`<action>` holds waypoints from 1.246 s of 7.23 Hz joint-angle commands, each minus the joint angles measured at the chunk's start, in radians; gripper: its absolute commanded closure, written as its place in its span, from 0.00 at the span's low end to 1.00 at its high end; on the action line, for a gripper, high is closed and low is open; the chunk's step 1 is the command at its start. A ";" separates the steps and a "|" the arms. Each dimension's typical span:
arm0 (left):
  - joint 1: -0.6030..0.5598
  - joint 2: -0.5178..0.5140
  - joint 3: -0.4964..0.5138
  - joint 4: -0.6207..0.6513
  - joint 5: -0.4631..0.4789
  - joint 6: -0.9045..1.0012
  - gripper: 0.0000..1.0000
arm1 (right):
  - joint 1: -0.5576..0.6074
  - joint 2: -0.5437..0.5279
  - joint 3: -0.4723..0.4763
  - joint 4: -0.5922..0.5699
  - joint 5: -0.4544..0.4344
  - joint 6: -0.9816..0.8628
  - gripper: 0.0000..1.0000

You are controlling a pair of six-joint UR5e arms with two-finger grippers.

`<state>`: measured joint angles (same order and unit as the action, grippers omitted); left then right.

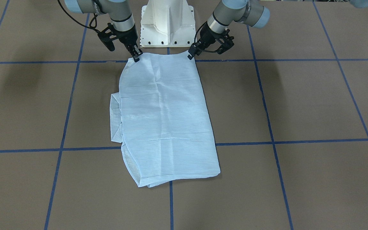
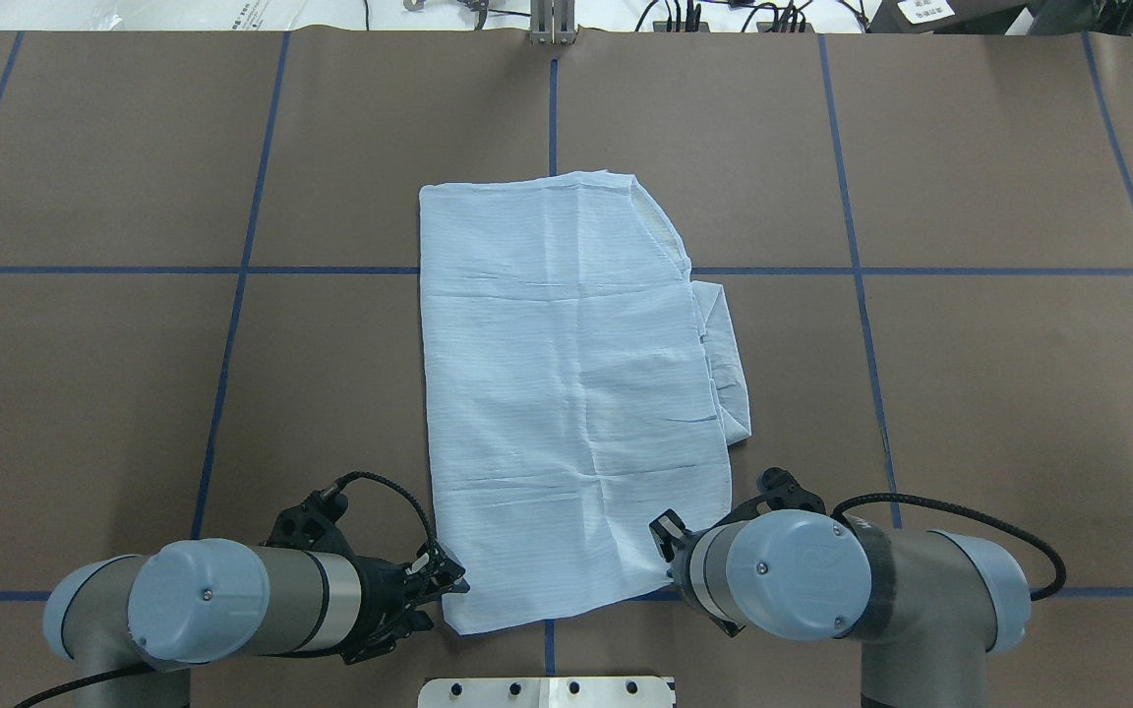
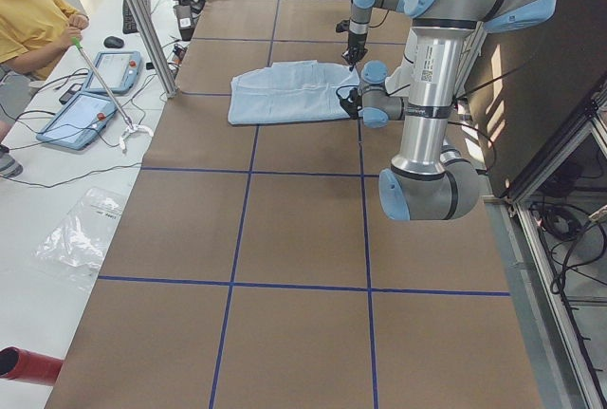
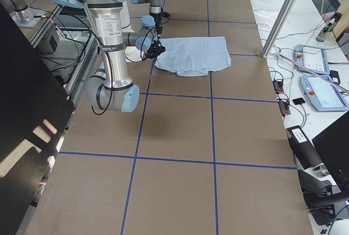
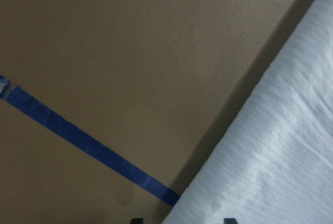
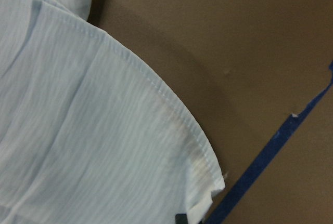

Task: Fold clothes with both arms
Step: 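Lower the left gripper to the other near corner and grasp it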

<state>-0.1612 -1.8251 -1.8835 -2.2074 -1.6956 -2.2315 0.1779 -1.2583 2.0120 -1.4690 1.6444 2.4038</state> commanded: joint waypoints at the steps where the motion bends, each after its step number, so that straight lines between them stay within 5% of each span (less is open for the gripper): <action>1: 0.003 -0.025 0.023 0.000 0.001 0.000 0.40 | 0.000 0.000 0.002 -0.002 0.000 0.000 1.00; 2: 0.011 -0.028 0.023 0.018 0.011 -0.003 0.47 | 0.000 0.002 0.002 -0.002 0.000 0.000 1.00; 3: 0.015 -0.037 0.020 0.029 0.042 -0.017 0.67 | 0.000 0.005 0.004 -0.002 0.000 0.002 1.00; 4: 0.015 -0.033 0.014 0.029 0.044 -0.022 1.00 | 0.000 0.007 0.004 -0.002 0.000 0.002 1.00; 6: 0.017 -0.031 0.001 0.029 0.044 -0.007 1.00 | 0.000 0.005 0.007 -0.005 0.000 0.002 1.00; 9: -0.084 -0.023 -0.150 0.035 0.016 0.036 1.00 | 0.066 0.010 0.068 -0.034 -0.011 0.002 1.00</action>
<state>-0.1821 -1.8470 -1.9869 -2.1752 -1.6621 -2.2238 0.2043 -1.2539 2.0565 -1.4829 1.6361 2.4053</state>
